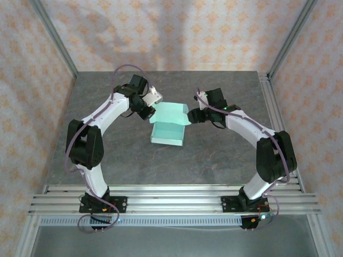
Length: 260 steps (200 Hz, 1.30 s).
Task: Fold the paper box
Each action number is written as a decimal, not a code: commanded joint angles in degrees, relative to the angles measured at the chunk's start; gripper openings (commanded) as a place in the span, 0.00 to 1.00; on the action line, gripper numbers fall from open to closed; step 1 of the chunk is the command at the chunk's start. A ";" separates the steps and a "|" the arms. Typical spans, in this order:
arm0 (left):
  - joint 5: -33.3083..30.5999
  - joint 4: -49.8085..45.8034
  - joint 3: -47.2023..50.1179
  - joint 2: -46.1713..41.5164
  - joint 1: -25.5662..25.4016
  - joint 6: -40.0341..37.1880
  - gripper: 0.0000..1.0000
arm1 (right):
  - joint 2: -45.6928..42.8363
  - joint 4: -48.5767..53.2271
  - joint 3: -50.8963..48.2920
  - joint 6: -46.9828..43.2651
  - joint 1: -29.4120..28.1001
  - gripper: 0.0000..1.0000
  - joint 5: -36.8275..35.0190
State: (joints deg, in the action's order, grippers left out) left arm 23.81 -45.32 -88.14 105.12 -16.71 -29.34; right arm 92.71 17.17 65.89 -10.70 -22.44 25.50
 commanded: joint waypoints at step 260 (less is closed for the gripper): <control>2.73 -2.66 2.18 -2.64 0.45 -4.71 0.02 | 2.94 14.74 18.42 -15.09 -4.37 0.69 1.47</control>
State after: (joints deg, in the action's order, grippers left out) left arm 25.26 -45.84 -86.61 103.83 -15.35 -32.05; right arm 95.11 32.40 81.91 -27.77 -26.44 28.97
